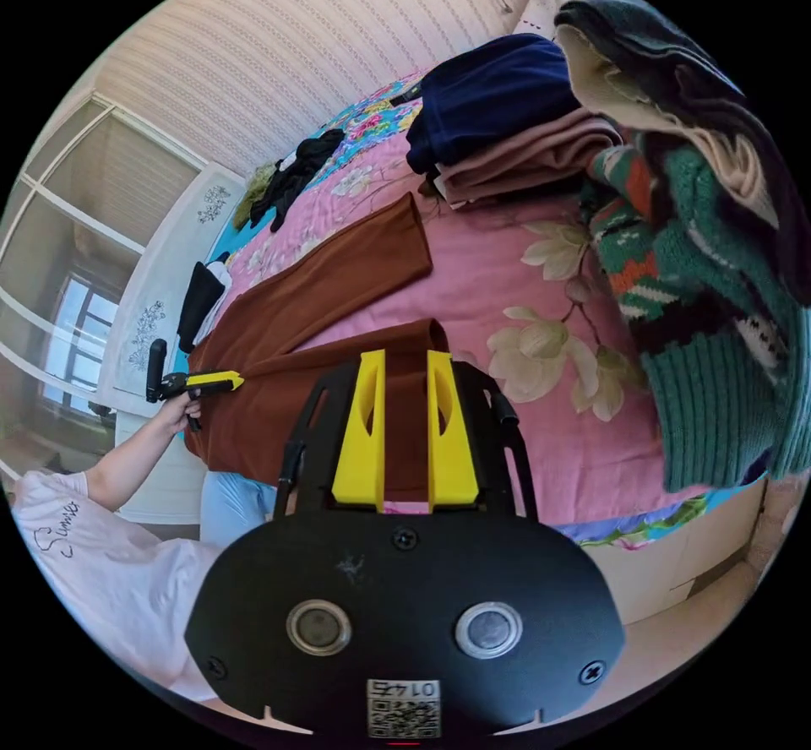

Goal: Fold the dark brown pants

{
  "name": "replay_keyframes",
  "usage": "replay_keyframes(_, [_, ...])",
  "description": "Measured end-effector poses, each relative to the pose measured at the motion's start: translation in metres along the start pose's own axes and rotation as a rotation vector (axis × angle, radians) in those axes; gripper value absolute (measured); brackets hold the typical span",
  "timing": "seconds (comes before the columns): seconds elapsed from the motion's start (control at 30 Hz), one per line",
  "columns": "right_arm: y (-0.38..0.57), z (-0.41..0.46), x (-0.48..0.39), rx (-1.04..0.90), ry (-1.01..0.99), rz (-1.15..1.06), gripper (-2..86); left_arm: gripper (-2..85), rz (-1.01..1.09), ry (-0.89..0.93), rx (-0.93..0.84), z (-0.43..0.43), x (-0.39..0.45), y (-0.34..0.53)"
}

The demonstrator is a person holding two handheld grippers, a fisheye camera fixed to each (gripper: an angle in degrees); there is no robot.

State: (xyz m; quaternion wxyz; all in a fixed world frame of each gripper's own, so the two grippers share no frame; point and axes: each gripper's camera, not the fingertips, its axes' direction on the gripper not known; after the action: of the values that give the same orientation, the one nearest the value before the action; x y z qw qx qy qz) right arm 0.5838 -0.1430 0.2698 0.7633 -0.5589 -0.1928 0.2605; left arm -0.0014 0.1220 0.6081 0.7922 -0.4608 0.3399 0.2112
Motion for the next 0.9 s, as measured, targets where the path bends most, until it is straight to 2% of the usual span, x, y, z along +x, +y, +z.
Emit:
replay_keyframes(0.1, [-0.018,0.026,0.004,-0.041,0.075,-0.005,9.1,-0.5,0.004,-0.006,0.017,-0.004,0.002,-0.002])
replay_keyframes(0.27, [-0.031,0.041,0.017,-0.128,-0.023,0.046,2.8,-0.6,0.067,0.01,0.076,-0.025,0.011,0.001])
replay_keyframes(0.57, [0.037,-0.11,-0.023,0.122,-0.254,-0.133,0.5,-0.7,0.352,0.089,0.198,-0.094,0.042,0.053])
replay_keyframes(0.67, [0.037,-0.144,-0.045,0.119,-0.239,-0.188,0.5,-0.7,0.33,0.201,0.27,-0.114,0.026,0.059])
replay_keyframes(0.73, [0.014,-0.142,-0.052,0.095,-0.23,-0.22,0.5,-0.7,0.282,0.212,0.284,-0.114,0.015,0.048])
replay_keyframes(0.83, [-0.05,-0.085,-0.04,-0.031,-0.123,-0.199,0.7,-0.5,0.176,0.113,0.186,-0.085,0.006,0.006])
replay_keyframes(0.9, [-0.101,-0.016,-0.007,-0.105,-0.148,-0.039,1.1,-0.1,0.027,-0.01,0.062,-0.042,0.001,-0.03])
